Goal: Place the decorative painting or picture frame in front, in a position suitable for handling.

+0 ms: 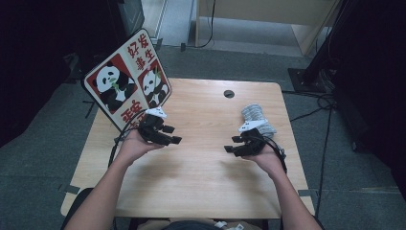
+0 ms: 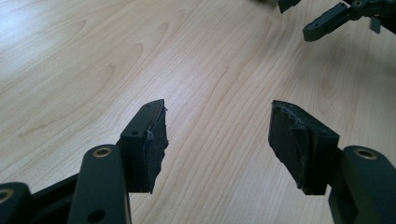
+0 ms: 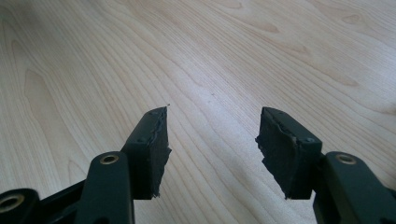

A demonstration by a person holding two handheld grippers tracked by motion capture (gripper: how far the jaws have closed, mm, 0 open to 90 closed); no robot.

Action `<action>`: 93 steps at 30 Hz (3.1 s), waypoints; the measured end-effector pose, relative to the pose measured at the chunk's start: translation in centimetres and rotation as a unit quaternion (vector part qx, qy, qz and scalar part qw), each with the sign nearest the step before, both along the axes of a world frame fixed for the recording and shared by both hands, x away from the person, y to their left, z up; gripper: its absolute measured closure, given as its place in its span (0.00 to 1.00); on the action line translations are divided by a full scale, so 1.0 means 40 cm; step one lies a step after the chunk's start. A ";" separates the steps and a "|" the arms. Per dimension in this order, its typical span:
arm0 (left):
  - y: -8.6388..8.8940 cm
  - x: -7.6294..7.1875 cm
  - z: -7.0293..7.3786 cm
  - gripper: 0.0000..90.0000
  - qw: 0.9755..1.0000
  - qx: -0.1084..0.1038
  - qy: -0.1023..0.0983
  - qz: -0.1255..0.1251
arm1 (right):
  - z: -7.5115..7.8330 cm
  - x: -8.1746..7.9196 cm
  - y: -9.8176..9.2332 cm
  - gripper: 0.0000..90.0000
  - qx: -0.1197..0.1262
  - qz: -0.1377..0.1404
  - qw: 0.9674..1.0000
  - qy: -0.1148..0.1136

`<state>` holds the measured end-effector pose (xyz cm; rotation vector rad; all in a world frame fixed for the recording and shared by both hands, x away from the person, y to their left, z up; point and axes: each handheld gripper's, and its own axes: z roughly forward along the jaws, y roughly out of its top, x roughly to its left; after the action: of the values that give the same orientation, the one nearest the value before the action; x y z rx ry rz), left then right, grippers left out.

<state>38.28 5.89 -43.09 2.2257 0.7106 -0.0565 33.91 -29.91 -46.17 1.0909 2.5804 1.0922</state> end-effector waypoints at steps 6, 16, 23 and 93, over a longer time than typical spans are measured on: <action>0.005 -0.005 0.012 0.41 1.000 -0.004 -0.001 -0.002 | 0.001 0.000 0.001 0.48 0.003 0.003 1.000 -0.003; 0.041 -0.012 0.035 0.42 1.000 -0.014 -0.008 0.007 | 0.004 0.002 -0.003 0.48 0.004 0.005 1.000 -0.004; 0.085 -0.015 0.054 0.43 0.999 -0.024 -0.018 0.017 | 0.000 0.002 0.016 0.48 -0.001 0.018 1.000 0.000; 0.410 -0.069 0.121 0.56 0.988 -0.070 -0.032 0.137 | 0.006 0.010 0.029 0.47 -0.010 0.022 1.000 0.001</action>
<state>35.53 22.30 -38.23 1.9703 0.9421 0.0985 34.31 -28.76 -45.92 1.0363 2.6216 1.0736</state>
